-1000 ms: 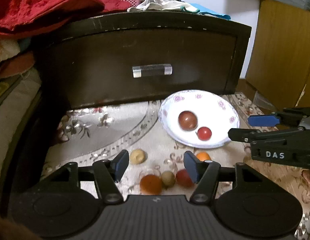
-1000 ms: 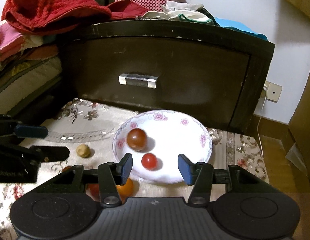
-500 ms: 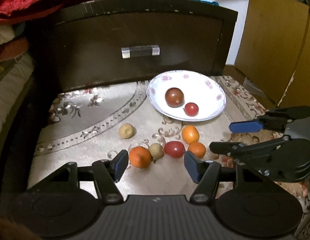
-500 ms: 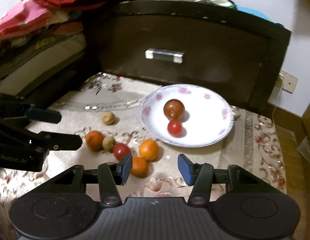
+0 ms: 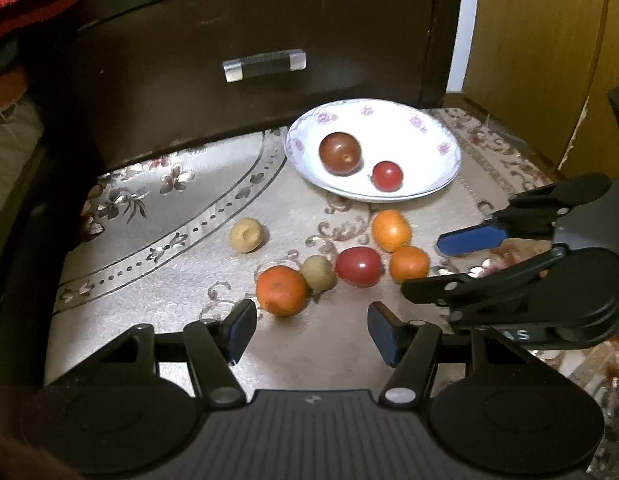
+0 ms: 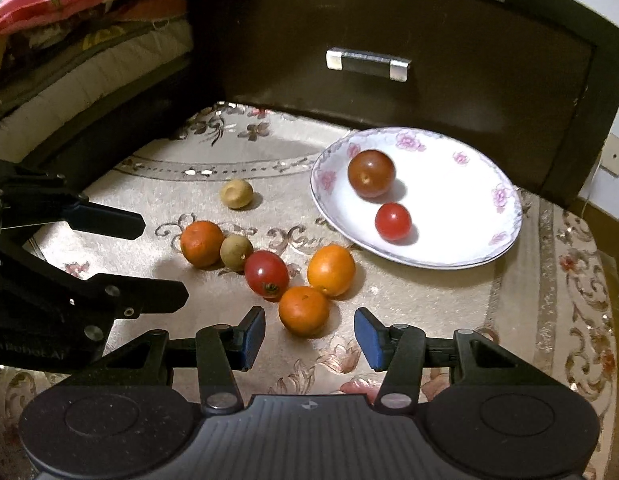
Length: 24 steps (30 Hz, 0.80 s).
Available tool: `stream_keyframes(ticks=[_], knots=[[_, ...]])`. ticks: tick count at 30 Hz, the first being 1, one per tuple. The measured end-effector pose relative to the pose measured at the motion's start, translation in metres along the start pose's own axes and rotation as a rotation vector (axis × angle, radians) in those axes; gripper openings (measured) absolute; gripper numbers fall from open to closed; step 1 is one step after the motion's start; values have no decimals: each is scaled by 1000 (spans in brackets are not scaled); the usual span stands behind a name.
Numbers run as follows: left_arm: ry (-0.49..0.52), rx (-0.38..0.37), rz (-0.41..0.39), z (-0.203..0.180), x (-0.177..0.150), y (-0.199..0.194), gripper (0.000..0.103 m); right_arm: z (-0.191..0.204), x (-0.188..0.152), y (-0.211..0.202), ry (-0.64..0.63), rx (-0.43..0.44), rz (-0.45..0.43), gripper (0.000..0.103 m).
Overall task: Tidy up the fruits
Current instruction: 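Grasp an orange with the right gripper while the left grasps another orange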
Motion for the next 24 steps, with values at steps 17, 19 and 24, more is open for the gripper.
stream_keyframes(ticks=[17, 19, 24], knots=[[2, 29, 13, 17, 4, 44, 60, -5, -3, 13, 31, 34, 45, 25], [-14, 33, 13, 19, 4, 47, 59, -5, -3, 13, 38, 37, 47, 24], [-22, 32, 19, 17, 6, 47, 48, -5, -4, 12, 43, 40, 49, 24]])
Point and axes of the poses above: each gripper's, at about its wrist camera, not at the fingertips, and y roughly the way its jaws point, z to its left, x to its top, the point moved 9 cm from there along y, roughly the way its jaws point, and after that the axes turned 4 degrees about -x, right-handed, at the moved point
